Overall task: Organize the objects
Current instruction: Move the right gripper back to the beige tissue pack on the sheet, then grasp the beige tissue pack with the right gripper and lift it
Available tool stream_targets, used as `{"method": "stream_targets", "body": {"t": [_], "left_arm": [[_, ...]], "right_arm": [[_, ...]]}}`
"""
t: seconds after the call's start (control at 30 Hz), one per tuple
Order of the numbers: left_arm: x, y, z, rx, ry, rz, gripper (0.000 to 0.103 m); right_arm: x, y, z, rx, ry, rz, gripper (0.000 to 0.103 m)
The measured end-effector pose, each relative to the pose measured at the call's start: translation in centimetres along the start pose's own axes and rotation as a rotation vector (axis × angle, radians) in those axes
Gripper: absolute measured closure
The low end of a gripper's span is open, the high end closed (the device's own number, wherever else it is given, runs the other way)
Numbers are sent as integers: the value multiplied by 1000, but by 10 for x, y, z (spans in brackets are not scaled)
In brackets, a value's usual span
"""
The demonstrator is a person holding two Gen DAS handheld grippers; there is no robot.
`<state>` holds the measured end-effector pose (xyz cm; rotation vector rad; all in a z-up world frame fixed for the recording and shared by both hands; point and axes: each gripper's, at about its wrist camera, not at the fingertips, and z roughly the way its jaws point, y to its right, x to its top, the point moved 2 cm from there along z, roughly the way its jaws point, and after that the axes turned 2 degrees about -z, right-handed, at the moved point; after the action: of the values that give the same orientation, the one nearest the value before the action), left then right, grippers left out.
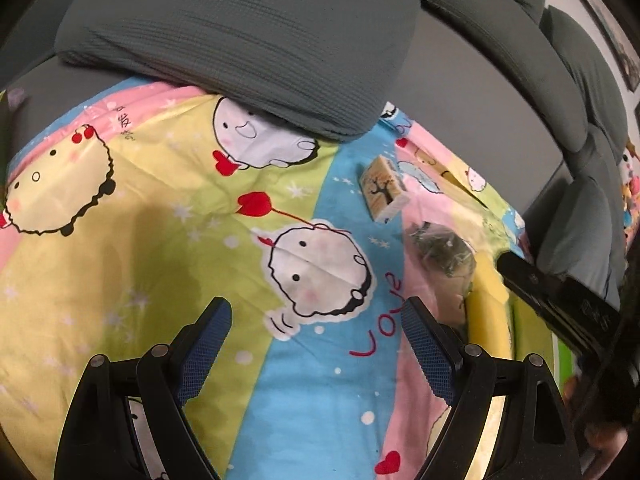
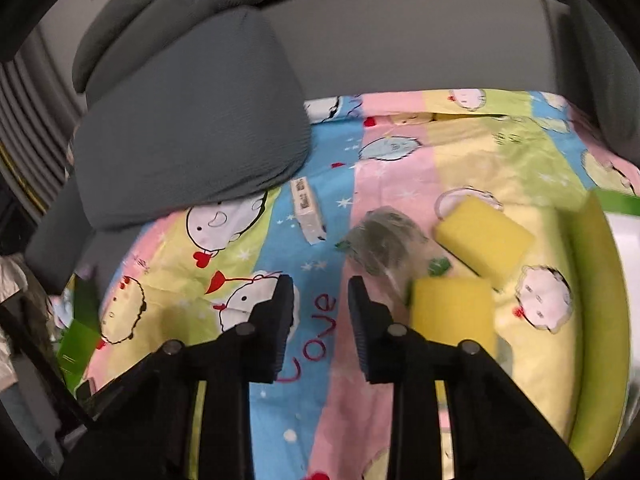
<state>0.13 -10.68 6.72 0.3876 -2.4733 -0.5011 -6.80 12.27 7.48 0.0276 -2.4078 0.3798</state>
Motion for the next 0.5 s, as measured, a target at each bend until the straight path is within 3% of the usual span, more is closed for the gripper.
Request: {"method": "stream_targets", "body": {"t": [0.03,0.1,0.13,0.33,0.5], "left_arm": [[1,-1,0,4,-2,-6,16],[3,-4,2,17,-6,-12,16],[4,-6,2,23,-7,-15,16],[13,-18,6,52,-10,-50,16],[19,-28,9,72,-19,-76,17]], "right_arm": [[5,-2,7,11,-10,-8,69],[15,-7,22,31,-21,-23,45],[20,-8,30,35,-29,-36,40],[50,-22,79,-33,-53,-114,41],[63,-25,122,-85,-88,-147,57]]}}
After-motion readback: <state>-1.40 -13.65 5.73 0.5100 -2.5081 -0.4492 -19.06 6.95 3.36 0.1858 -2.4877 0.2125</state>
